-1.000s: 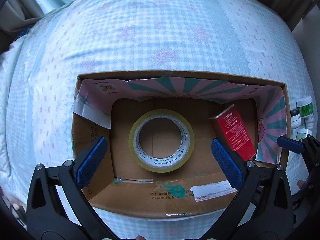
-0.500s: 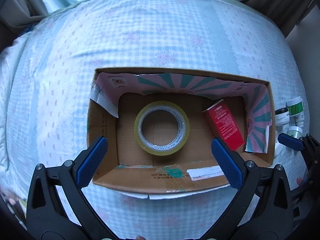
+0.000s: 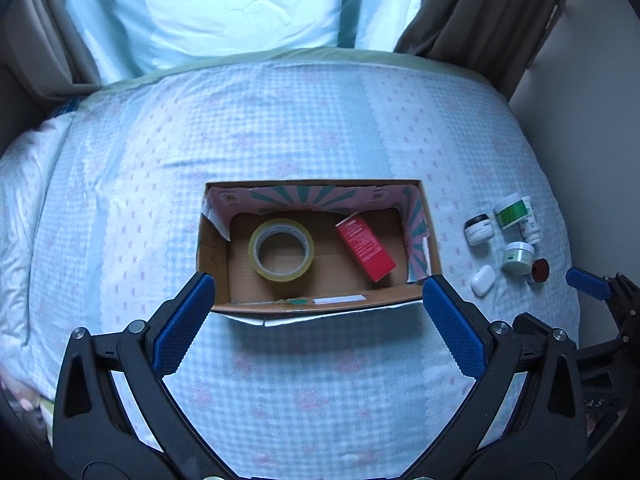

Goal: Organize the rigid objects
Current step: 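Grasp the white earbud case with the left tool while the right tool grasps the white pill bottle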

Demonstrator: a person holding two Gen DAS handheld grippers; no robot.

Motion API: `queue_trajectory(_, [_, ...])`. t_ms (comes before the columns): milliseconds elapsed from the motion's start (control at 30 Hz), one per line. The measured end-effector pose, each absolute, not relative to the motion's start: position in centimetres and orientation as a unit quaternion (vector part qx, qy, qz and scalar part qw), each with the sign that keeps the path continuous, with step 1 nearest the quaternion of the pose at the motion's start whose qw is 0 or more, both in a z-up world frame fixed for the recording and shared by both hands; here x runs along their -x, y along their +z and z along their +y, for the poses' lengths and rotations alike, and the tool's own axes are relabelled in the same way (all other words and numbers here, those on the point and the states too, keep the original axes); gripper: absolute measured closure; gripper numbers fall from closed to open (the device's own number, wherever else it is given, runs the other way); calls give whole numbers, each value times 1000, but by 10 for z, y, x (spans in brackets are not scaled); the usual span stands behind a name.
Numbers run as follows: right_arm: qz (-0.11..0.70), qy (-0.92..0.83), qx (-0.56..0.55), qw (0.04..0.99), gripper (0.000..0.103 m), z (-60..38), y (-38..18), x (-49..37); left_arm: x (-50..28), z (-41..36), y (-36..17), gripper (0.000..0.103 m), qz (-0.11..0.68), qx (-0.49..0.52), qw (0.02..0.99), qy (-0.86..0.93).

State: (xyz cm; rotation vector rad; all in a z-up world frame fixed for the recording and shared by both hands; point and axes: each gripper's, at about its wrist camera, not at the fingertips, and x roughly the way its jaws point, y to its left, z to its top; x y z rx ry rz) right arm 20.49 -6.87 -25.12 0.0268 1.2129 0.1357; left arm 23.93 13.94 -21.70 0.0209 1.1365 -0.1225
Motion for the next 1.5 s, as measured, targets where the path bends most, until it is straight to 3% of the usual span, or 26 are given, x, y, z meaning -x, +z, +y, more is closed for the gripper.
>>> queue_trajectory(267, [539, -10, -15, 842, 0, -151, -213, -171, -219, 60, -191, 0, 514, -42, 847, -131])
queue_trajectory(533, [546, -42, -14, 837, 0, -249, -221, -187, -221, -33, -213, 0, 520, -97, 827, -189])
queue_trajectory(967, [604, -4, 5, 797, 0, -349, -318, -270, -250, -147, -340, 0, 601, -156, 744, -246])
queue_trajectory(1267, [656, 29, 19, 754, 1, -370, -408, -318, -260, -184, -449, 5, 642, -214, 687, -265])
queue_trajectory(1500, [686, 32, 26, 726, 5, -373, -454, -339, -263, -201, -491, 5, 644, -253, 664, -282])
